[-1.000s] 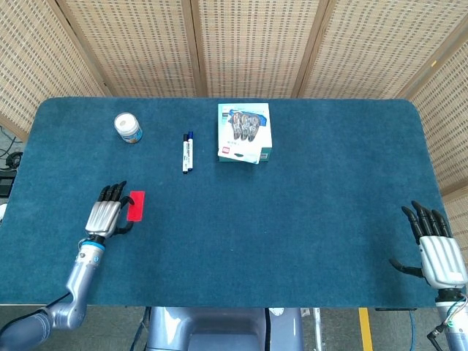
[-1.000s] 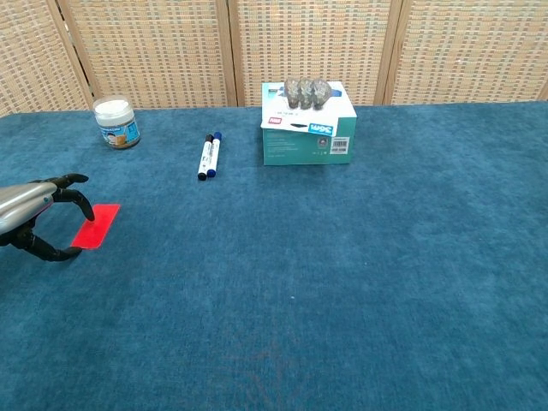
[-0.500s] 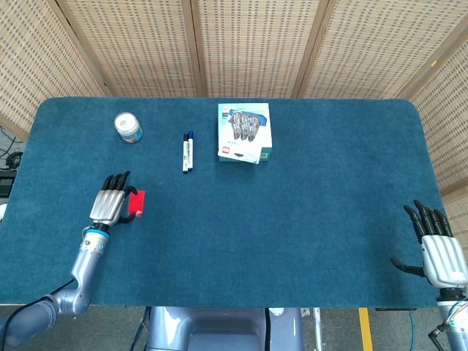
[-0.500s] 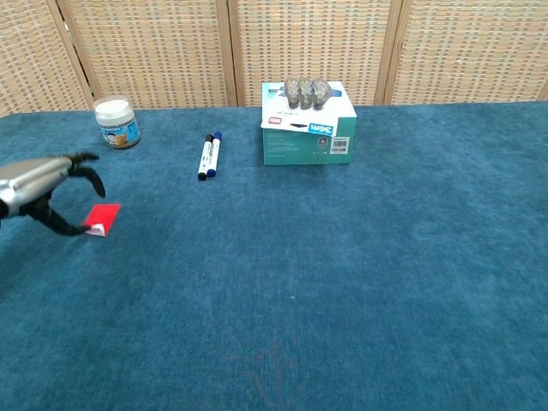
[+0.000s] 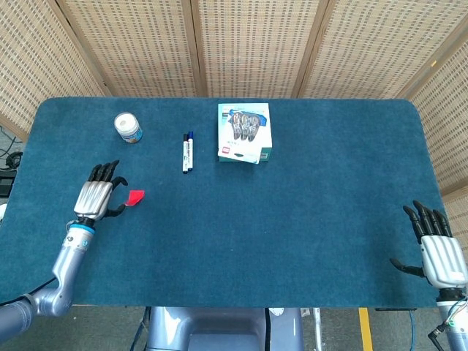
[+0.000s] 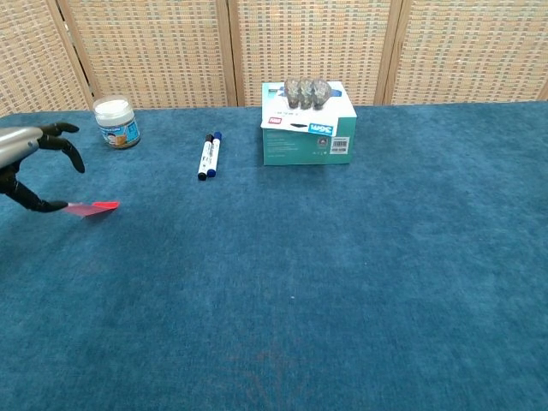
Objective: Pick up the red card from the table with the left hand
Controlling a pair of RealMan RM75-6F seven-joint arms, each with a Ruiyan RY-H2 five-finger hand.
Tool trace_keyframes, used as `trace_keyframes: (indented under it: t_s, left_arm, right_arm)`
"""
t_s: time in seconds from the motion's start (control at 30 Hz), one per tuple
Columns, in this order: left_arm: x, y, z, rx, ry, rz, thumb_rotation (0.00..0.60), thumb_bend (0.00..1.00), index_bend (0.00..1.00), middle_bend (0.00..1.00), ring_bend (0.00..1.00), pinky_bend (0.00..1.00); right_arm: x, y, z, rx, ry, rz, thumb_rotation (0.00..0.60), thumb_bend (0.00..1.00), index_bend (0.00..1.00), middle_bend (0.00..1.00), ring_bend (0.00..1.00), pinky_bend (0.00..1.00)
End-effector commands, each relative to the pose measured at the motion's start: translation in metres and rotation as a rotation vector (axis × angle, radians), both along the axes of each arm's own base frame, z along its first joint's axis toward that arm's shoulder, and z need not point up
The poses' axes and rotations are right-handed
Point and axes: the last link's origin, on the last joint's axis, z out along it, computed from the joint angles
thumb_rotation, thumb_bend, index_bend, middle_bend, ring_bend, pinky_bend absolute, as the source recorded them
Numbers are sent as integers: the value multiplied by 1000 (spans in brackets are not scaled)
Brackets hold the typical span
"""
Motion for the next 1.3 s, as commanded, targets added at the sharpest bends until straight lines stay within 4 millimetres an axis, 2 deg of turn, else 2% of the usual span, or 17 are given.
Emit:
trace_keyframes:
  t_s: [0.03, 0.27, 0.43, 0.57, 0.87, 1.0, 1.3]
  left_arm:
    - [-7, -7, -5, -36, 15, 4, 600, 280, 350, 0, 0, 0]
    - [-12, -9, -16, -59, 27, 8, 600, 289, 350, 0, 0, 0]
    - [-12, -10, -21, -67, 28, 2, 600, 355, 370, 0, 0, 0]
    - [-12, -11, -24, -71, 20, 1, 600, 365, 372, 0, 0, 0]
    - [-15, -28, -29, -75, -18, -5, 600, 360, 376, 0, 0, 0]
    - [-18, -30, -37, -77, -9, -2, 600, 359, 427, 0, 0, 0]
    - [-17, -30, -45, -73, 7, -9, 600, 360, 472, 0, 0, 0]
  right_arm:
    - [0, 0, 0, 1, 2, -1, 600, 0, 0, 0, 0, 0]
    - [0, 0, -1, 6, 4, -3, 600, 0, 0, 0, 0, 0]
    - [0, -1, -1, 7, 3, -3, 600, 0, 0, 0, 0, 0]
    - [-1, -1, 0, 5, 0, -4, 600, 0, 0, 0, 0, 0]
    - [-1, -1, 1, 7, -10, -5, 600, 0, 0, 0, 0, 0]
    - [-1, -1, 1, 9, -12, -4, 600, 0, 0, 0, 0, 0]
    - [-1, -1, 2, 12, -16, -5, 600, 0, 0, 0, 0, 0]
